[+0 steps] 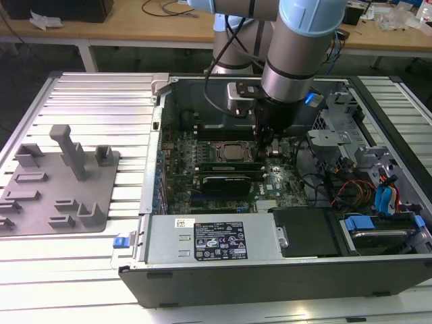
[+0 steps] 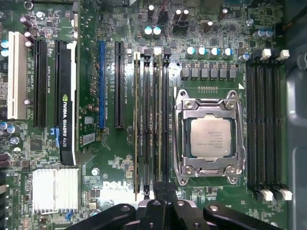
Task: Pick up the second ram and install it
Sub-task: 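Press down the second ram until it locks into place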
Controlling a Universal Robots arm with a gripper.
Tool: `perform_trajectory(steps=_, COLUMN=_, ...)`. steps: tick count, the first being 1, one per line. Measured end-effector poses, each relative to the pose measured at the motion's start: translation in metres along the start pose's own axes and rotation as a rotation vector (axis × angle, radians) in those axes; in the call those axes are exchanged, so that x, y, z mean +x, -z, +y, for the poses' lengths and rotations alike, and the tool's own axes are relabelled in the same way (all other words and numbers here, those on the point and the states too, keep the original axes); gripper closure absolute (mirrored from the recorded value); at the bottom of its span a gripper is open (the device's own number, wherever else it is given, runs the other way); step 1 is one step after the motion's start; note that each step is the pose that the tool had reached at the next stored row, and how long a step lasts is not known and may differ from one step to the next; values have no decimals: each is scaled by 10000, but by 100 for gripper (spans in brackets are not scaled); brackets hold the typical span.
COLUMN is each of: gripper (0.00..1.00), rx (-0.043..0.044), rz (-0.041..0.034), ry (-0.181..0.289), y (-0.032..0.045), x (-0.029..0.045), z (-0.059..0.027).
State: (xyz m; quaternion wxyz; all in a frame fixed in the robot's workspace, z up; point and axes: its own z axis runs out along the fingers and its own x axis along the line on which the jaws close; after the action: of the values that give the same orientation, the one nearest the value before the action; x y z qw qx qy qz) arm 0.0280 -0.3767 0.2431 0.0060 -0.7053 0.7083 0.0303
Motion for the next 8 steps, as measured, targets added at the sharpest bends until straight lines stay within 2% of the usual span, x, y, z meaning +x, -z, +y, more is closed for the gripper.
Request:
perform_trajectory(steps=3, gripper=92, rx=0, rz=0, ry=0, y=1, x=0, z=0)
perform_trajectory(steps=5, gripper=92, rx=1, rz=2, ry=0, y=1, x=1, z=41)
perform_trajectory(steps=6, gripper=92, rx=13, rz=-1, ry=2, y=-4, x=1, z=153)
perform_trajectory(steps=8, gripper=92, rx=37, rz=0, ry=2, y=-10, x=2, z=306)
